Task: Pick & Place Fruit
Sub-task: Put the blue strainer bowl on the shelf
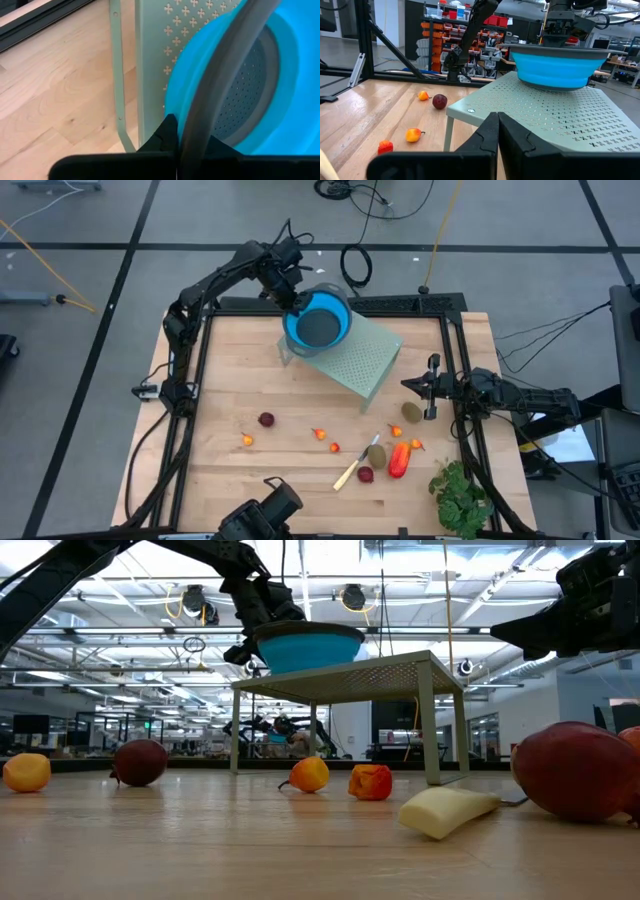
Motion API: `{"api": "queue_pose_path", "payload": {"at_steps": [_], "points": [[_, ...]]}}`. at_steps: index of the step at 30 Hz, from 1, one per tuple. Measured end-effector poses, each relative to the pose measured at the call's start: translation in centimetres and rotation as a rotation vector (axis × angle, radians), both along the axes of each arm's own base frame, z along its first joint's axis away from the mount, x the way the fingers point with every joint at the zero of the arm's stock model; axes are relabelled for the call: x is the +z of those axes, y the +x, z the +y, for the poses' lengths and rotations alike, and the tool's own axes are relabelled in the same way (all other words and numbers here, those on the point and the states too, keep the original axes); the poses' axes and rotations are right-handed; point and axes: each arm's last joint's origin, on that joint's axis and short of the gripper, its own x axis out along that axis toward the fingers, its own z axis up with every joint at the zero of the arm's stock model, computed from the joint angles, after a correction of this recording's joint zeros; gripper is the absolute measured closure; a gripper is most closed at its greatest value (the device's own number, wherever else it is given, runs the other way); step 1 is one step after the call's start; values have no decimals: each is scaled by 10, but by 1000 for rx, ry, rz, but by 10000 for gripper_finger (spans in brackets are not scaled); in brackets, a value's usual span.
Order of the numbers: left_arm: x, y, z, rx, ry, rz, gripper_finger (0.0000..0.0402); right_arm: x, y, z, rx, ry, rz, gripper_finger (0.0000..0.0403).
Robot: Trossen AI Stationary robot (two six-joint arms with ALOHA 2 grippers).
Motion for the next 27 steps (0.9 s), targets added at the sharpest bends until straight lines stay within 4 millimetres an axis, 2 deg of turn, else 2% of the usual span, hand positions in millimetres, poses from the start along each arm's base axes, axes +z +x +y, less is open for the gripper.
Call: {"api": "queue_pose_path", "payload": {"at_steps": [14,27], "points": [[0,1,-2,-31,11,-5,334,0,0,0,0,0,0,403],[0,2,-2,-62,25,-11,251,0,0,0,0,0,0,403]]}}
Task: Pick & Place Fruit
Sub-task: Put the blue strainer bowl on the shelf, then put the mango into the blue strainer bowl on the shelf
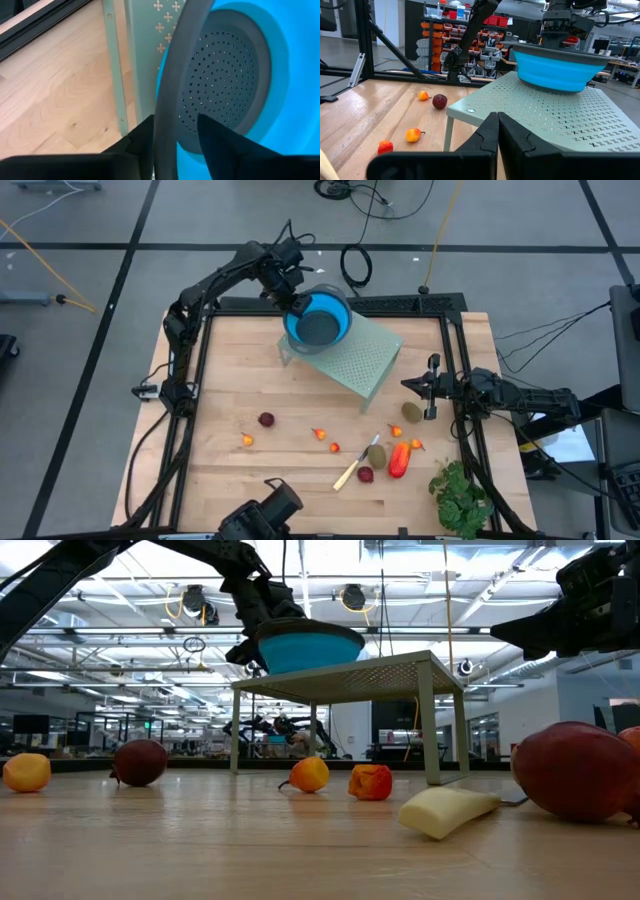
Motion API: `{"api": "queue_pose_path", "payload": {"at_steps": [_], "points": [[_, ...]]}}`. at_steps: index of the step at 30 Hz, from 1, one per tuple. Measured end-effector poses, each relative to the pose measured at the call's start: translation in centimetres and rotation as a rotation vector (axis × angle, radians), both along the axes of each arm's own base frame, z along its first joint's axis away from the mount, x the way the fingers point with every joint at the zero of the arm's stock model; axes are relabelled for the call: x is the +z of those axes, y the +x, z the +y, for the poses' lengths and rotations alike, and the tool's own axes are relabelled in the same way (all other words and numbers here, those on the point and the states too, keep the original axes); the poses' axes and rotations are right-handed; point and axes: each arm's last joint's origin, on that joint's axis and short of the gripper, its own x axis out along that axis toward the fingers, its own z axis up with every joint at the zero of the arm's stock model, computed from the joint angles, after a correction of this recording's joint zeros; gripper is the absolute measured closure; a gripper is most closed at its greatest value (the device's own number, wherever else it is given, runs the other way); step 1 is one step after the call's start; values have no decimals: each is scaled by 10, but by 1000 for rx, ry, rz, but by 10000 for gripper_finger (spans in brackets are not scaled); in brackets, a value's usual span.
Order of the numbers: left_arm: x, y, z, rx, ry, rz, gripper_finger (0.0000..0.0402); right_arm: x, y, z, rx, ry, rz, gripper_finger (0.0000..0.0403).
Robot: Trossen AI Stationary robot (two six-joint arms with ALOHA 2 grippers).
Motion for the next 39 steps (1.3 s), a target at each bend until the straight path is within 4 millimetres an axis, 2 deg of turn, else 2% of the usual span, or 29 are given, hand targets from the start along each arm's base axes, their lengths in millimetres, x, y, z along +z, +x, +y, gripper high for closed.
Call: {"api": "queue_pose_path", "payload": {"at_steps": [9,15,27,39], "points": [[0,-1,1,-3,4,0,177,0,0,0,0,0,0,403],[0,-1,2,1,6,-9,149,0,0,0,0,0,0,403],[3,-11,13,37,-34,-42,144,0,0,0,0,0,0,403],[27,-15,17,23,45,-112,144,0,0,0,0,0,0,403]]}}
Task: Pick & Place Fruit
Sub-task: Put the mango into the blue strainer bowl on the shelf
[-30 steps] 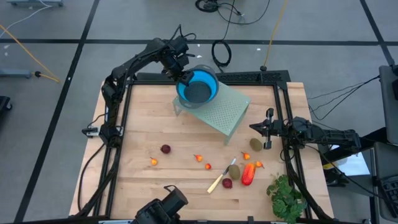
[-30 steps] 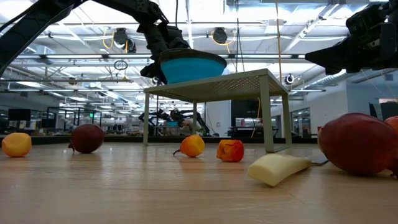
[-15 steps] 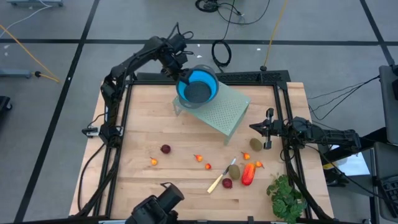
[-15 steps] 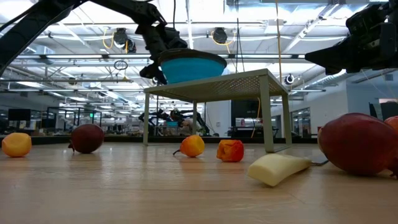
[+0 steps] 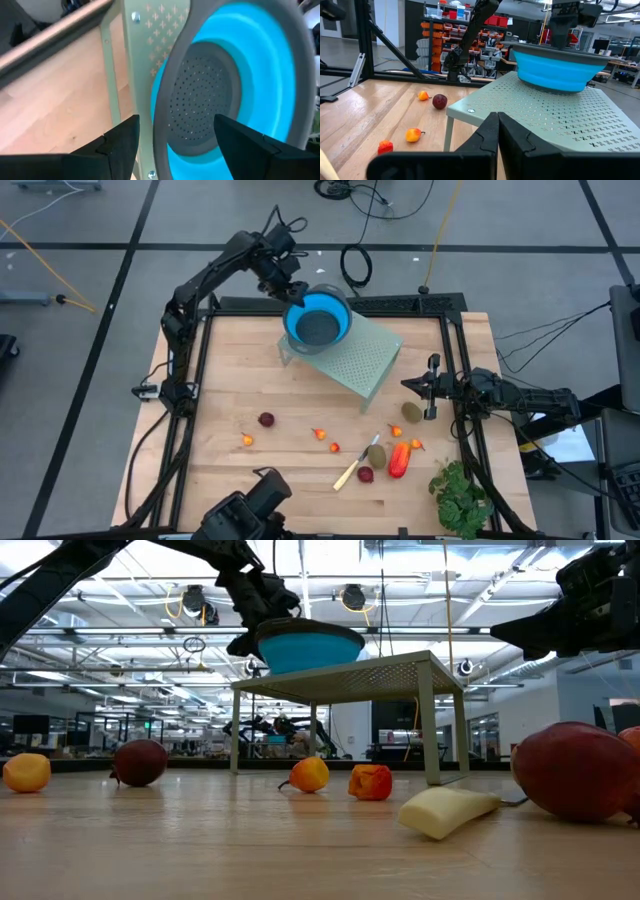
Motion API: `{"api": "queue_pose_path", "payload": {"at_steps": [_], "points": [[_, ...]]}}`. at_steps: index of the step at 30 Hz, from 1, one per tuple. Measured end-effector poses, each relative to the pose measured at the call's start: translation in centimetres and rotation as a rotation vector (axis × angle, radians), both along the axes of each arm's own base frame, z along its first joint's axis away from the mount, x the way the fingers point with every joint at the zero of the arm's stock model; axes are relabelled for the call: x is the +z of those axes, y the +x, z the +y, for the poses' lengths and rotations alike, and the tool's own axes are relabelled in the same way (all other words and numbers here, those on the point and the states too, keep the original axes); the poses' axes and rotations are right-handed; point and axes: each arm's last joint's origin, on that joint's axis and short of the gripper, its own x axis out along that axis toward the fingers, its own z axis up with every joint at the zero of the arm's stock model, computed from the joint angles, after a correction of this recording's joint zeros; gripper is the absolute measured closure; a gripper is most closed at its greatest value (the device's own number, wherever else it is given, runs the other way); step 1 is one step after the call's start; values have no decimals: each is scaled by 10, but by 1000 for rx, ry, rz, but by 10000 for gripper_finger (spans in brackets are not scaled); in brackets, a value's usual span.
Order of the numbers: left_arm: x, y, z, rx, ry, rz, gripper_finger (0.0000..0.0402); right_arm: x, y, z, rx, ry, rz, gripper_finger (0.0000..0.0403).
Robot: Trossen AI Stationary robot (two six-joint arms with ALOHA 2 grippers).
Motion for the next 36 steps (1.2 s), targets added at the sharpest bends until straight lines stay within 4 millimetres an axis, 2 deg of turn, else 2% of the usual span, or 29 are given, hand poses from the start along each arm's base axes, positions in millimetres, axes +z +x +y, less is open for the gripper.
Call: {"api": "queue_pose_path", "payload": {"at_steps": [10,16,21,26,36], "points": [[16,-15,6,25,54,17,144,0,0,0,0,0,0,403],[27,-25,0,17,116,105,144,0,0,0,0,0,0,403],[43,-37,-12,25,168,138,144,0,0,0,0,0,0,403],[68,-53,-29,63,252,146,144,0,0,0,0,0,0,403],[113,-77,-77,86,351,53,144,0,0,0,0,0,0,403]]}}
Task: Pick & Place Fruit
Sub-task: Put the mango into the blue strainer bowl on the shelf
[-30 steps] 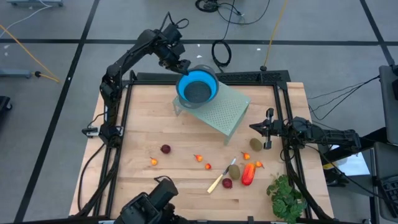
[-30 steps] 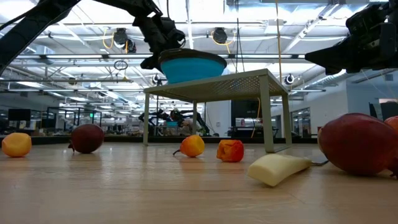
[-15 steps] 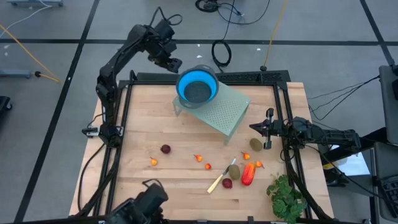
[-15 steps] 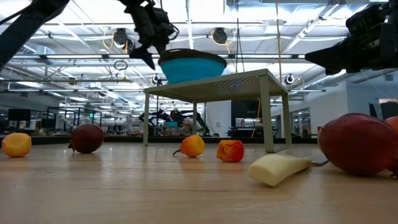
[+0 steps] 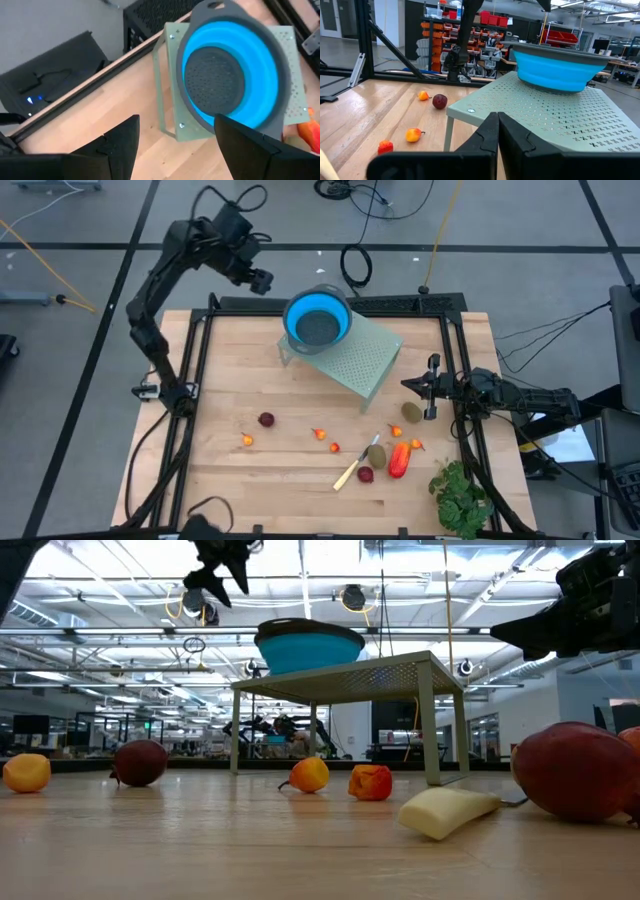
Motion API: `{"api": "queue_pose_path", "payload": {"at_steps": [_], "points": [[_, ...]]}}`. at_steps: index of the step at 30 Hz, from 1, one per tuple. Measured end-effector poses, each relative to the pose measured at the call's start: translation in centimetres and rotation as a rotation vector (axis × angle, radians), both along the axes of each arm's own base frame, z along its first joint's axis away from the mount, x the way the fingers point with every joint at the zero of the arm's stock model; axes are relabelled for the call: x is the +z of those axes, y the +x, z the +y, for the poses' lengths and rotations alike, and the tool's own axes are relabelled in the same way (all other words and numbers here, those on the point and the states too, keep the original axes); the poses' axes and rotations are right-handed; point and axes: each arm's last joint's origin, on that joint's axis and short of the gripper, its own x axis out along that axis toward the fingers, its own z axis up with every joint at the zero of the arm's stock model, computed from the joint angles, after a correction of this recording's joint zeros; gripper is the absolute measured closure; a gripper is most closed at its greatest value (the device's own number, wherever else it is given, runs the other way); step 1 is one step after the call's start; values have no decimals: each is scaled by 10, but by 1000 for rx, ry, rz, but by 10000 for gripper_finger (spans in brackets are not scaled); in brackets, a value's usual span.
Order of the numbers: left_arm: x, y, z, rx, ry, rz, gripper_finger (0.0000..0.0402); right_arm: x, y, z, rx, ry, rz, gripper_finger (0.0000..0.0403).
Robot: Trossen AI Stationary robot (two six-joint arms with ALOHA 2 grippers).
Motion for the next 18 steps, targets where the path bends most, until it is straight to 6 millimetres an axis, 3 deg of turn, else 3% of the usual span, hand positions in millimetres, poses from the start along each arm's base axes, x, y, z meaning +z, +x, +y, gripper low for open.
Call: {"api": "queue_pose_path", "payload": {"at_steps": [10,18], "points": [[30,-17,-47,-56,104,-64,144,0,0,0,0,0,0,403],[36,-16,-63,-86,160,-68,144,0,0,0,0,0,1,403]]}}
